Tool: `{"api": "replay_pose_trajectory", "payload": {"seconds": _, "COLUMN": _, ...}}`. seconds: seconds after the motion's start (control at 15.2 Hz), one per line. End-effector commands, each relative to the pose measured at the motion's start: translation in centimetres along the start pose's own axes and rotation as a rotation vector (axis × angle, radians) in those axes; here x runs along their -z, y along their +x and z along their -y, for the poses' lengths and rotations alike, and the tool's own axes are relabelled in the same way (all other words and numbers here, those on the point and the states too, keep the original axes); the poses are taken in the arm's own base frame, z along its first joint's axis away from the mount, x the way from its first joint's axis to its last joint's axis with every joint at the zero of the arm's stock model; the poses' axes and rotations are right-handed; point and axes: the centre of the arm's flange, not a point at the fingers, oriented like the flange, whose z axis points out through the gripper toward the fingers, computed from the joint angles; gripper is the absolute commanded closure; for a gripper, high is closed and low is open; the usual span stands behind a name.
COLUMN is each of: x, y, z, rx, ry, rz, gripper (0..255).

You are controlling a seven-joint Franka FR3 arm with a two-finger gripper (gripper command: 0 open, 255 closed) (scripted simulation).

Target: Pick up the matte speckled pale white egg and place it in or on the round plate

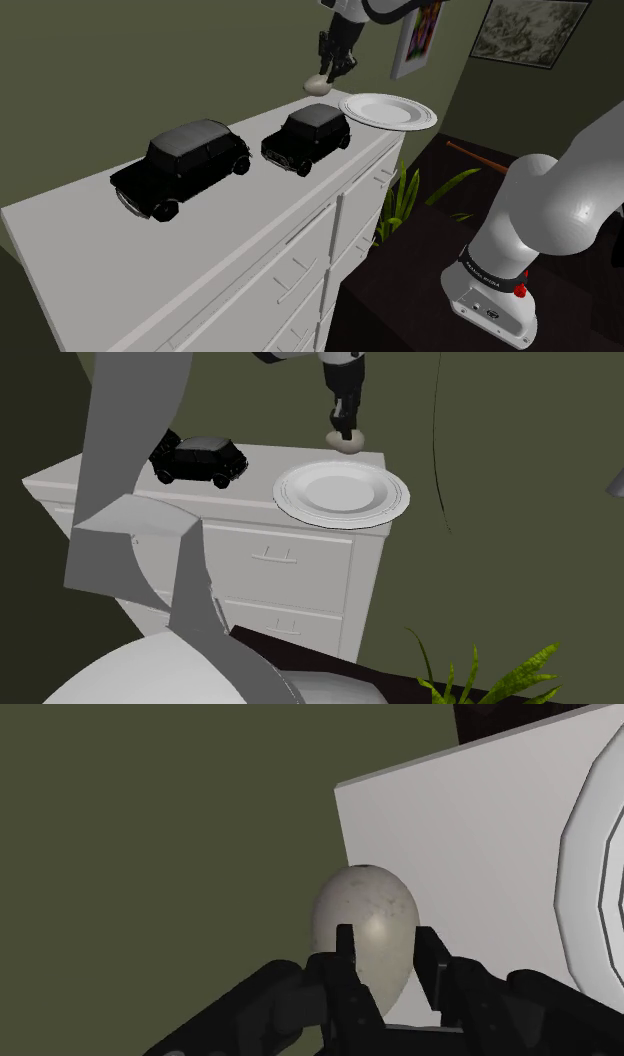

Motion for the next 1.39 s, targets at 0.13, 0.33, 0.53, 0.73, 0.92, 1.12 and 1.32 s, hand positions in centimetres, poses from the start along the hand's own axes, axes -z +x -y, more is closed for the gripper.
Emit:
{"api": "replay_pose_trajectory", "payload": {"seconds": 0.13, "x": -1.6, "y": 0.0, "z": 0.8, "rx": 0.006, "ry": 0.031, "rz": 0.008, "gripper": 255}}
{"api": "replay_pose_trajectory", "payload": {"seconds": 0.33, "x": -1.2, "y": 0.5, "z": -0.2, "rx": 0.006, "ry": 0.031, "rz": 0.008, "gripper": 255}}
{"api": "replay_pose_trajectory", "payload": {"seconds": 0.53, "x": 0.2, "y": 0.5, "z": -0.8, "rx": 0.006, "ry": 0.031, "rz": 0.008, "gripper": 255}}
{"api": "replay_pose_trajectory", "payload": {"seconds": 0.73, "x": 0.8, "y": 0.3, "z": -1.0, "rx": 0.003, "ry": 0.019, "rz": 0.006, "gripper": 0}}
{"api": "replay_pose_trajectory", "payload": {"seconds": 0.92, "x": -2.1, "y": 6.9, "z": 9.5, "rx": -0.087, "ry": -0.522, "rz": 0.259, "gripper": 0}}
{"api": "replay_pose_trajectory", "payload": {"seconds": 1.12, "x": -3.4, "y": 6.5, "z": 8.7, "rx": -0.087, "ry": -0.522, "rz": 0.259, "gripper": 0}}
{"api": "replay_pose_trajectory", "payload": {"seconds": 1.32, "x": -4.8, "y": 6.1, "z": 8.0, "rx": -0.087, "ry": -0.522, "rz": 0.259, "gripper": 0}}
